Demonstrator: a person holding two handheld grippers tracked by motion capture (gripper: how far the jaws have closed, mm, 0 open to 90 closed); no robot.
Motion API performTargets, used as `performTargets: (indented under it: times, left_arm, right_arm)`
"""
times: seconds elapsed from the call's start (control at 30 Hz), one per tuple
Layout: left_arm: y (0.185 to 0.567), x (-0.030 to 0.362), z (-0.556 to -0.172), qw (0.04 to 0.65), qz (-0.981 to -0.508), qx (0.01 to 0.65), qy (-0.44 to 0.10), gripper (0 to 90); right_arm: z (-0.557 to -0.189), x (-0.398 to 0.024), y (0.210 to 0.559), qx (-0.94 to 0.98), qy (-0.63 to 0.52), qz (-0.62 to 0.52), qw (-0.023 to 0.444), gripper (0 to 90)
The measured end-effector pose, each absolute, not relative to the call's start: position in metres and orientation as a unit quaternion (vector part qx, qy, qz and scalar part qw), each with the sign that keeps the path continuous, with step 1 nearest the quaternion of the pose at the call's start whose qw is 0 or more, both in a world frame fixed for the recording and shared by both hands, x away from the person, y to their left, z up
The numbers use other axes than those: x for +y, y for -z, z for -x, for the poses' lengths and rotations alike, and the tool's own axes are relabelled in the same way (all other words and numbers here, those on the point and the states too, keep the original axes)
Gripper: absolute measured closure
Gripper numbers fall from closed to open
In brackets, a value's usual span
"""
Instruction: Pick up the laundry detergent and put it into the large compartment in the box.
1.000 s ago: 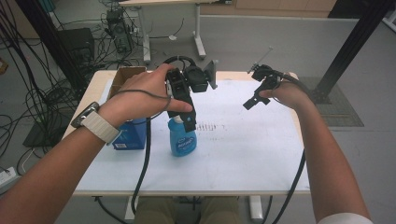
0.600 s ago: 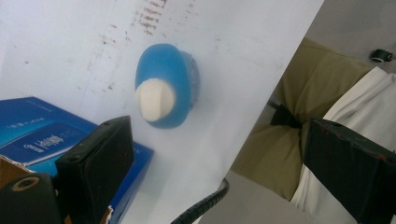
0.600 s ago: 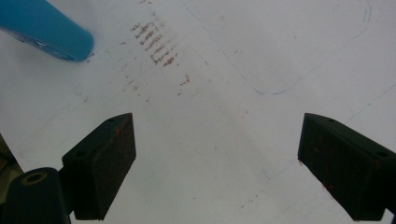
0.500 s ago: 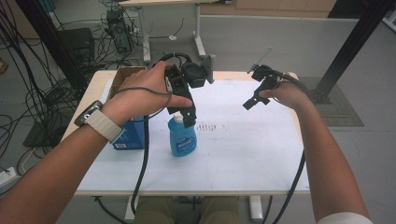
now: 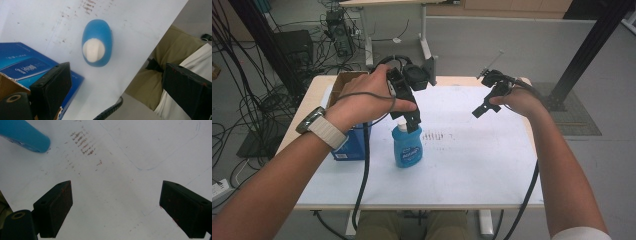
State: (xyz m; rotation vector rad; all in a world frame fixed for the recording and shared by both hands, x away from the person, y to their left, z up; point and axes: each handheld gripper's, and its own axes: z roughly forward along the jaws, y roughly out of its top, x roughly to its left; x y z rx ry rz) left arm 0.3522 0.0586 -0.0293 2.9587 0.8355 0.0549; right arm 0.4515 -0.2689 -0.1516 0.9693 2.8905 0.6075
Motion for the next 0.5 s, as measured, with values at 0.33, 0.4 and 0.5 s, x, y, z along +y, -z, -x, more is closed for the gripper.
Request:
performTargets:
  times: [0.33,0.4,0.5]
  left_arm:
    - [0.034,0.066,-0.362,0.038,-0.956,0.292,-0.012,9.3]
    - [0.036,0.067,-0.366,0.037,-0.955,0.294,-0.009,9.3]
    - [0.039,0.066,-0.368,0.035,-0.954,0.296,-0.008,9.3]
  right_arm:
    - [-0.454,-0.268,0.153,0.93,-0.196,-0.31,0.016,11.4]
    - [-0.454,-0.268,0.153,0.93,-0.195,-0.31,0.015,11.4]
    - [-0.454,-0.268,0.153,0.931,-0.196,-0.309,0.016,11.4]
